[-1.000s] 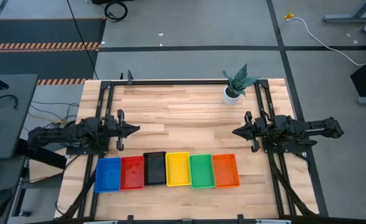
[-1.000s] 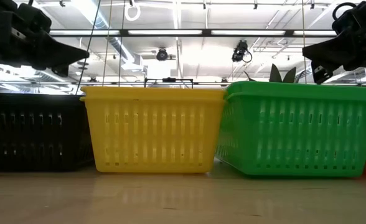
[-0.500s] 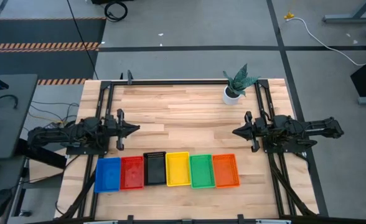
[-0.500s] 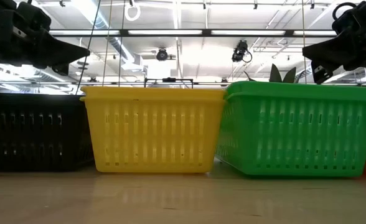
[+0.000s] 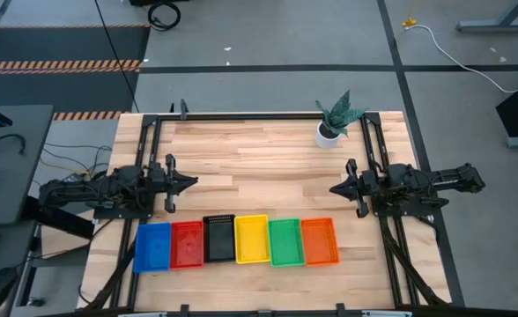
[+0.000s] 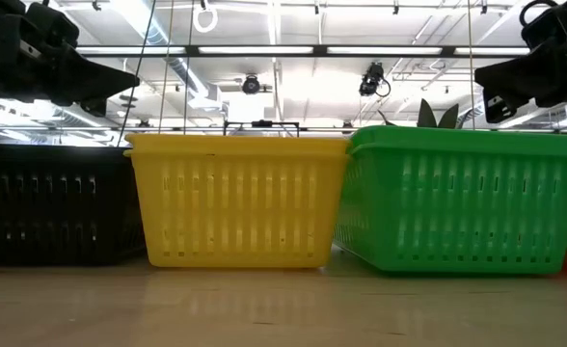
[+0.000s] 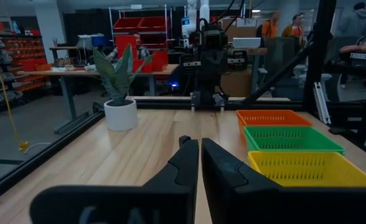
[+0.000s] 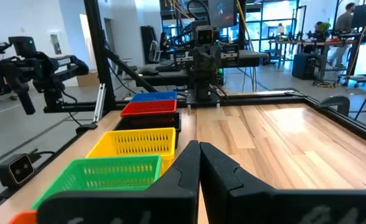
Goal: Stack baskets by color
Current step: Return to Home Position
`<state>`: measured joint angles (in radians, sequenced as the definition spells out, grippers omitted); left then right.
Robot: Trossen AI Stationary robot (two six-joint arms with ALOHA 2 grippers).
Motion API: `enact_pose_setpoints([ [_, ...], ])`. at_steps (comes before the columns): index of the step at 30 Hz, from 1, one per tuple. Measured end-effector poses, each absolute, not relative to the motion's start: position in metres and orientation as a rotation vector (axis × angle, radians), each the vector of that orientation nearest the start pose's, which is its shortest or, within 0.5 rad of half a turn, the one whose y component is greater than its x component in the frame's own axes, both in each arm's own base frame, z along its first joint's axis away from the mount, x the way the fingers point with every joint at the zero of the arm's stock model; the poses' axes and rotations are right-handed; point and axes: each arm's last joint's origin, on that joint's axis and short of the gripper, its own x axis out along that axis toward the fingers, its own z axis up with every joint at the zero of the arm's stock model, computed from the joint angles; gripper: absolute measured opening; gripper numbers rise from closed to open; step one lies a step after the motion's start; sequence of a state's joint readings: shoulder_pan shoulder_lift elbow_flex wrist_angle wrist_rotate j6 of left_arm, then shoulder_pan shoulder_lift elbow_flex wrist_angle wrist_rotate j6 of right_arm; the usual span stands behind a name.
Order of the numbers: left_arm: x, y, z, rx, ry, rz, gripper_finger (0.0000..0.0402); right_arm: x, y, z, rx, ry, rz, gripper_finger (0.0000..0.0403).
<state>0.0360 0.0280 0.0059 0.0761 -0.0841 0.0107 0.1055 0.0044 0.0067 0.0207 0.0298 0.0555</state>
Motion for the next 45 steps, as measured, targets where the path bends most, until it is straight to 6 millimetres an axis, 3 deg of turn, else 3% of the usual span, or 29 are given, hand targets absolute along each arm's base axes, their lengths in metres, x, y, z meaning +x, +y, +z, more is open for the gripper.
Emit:
enact_pose_setpoints([
  [45, 0.0987, 0.0060, 0.1708, 0.010, -0.055, 0.120, 0.0022, 0.0975, 0.0089, 0.1680, 0.035, -0.027, 0.069, 0.0012],
])
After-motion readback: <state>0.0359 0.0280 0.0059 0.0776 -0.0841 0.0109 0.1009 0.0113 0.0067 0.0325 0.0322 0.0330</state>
